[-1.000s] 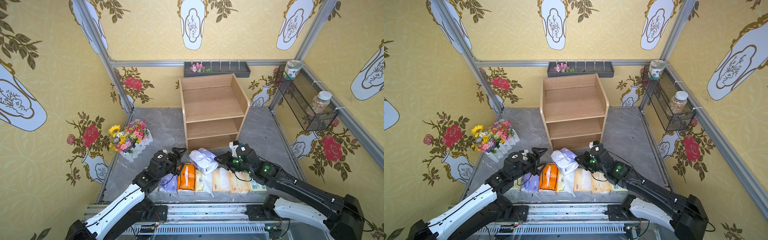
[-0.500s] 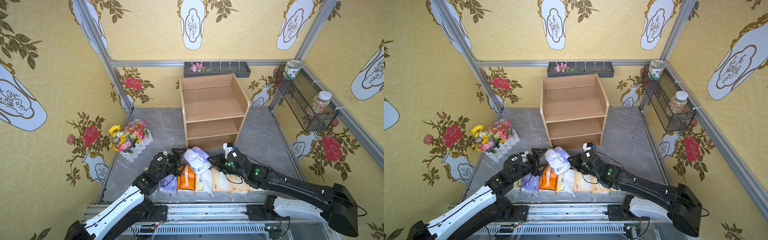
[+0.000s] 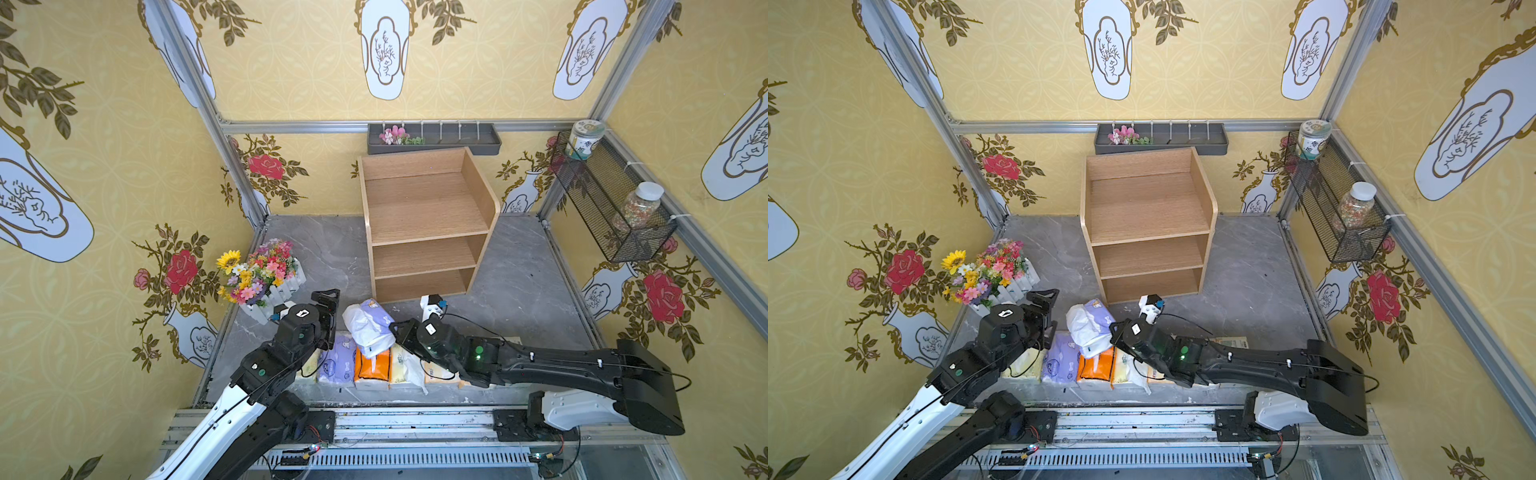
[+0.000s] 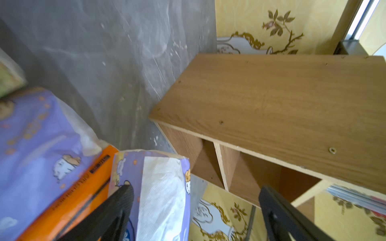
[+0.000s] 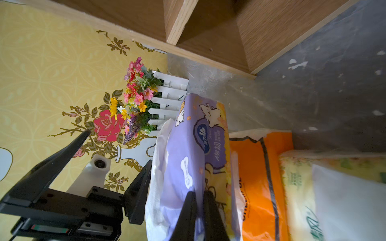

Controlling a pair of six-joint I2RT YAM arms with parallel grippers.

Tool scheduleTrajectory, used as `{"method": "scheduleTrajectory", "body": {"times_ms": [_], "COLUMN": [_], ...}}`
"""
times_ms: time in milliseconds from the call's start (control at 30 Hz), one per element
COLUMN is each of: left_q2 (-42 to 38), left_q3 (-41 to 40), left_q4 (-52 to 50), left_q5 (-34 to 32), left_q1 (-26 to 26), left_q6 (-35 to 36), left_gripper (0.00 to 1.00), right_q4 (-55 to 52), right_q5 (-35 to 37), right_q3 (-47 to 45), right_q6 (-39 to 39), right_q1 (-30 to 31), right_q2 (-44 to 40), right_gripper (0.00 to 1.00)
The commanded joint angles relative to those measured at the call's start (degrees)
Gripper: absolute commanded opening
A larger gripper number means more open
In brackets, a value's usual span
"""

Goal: Remove the tissue boxes from the shelf
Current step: Place the box of tissues at the center of the board.

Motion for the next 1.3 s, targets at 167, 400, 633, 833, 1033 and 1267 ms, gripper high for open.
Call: {"method": "scheduleTrajectory", "body": {"times_ms": [167,400,633,833,1033,1267], "left_q2": [-1.4,-3.9,-5.9,-5.5,-4.6,-4.3], "left_q3": [6.5,6.0,4.2,3.8,4.0,4.4], "left_q4": [-15.3,-18.1,-18.0,-17.7,-16.6,-17.1], "left_q5": [-12.6,-12.8,-11.8,-11.0,-11.0,-11.7], "left_q1": [1.1,1.1,1.2,1.2,1.2,1.2], "left_q6": [5.4,4.0,3.0,2.7,3.0,3.6], "left_gripper": [1.00,1.00,1.00,1.00,1.00,1.00], "right_q4": [17.9,19.5,7.2,-0.3,-6.3,-20.4], "right_q5": [18.9,23.9,26.2,25.3,22.2,24.0], "right_q3": [10.4,17.7,26.4,32.4,37.3,42.2], "right_q6": [-1.8,-1.6,1.1,2.3,2.1,1.9], "right_q1": [5.5,3.6,2.0,0.1,-0.6,1.1], "right_q2": [17.3,28.1,35.5,40.8,44.1,41.5], "right_gripper": [0.00,0.00,0.00,0.00,0.17,0.67]}}
